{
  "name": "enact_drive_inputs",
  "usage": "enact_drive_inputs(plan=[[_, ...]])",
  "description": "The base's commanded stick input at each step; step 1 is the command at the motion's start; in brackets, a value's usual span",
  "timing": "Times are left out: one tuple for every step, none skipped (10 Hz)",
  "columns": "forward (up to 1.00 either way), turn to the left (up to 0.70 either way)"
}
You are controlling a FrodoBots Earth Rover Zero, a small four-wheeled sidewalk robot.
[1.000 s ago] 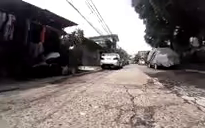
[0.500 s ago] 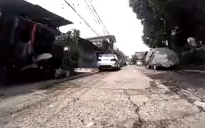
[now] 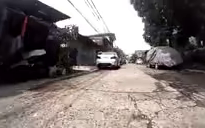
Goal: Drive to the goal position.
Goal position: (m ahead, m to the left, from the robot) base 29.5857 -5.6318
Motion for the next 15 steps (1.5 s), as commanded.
enact_drive_inputs(plan=[[0.7,0.0],[0.7,0.0],[0.7,0.0],[0.7,0.0],[0.7,0.0],[0.7,0.0],[0.7,-0.27],[0.7,-0.06],[0.7,0.0],[0.7,0.0],[0.7,0.0],[0.7,0.0],[0.7,0.0],[0.7,0.0],[0.7,-0.14]])
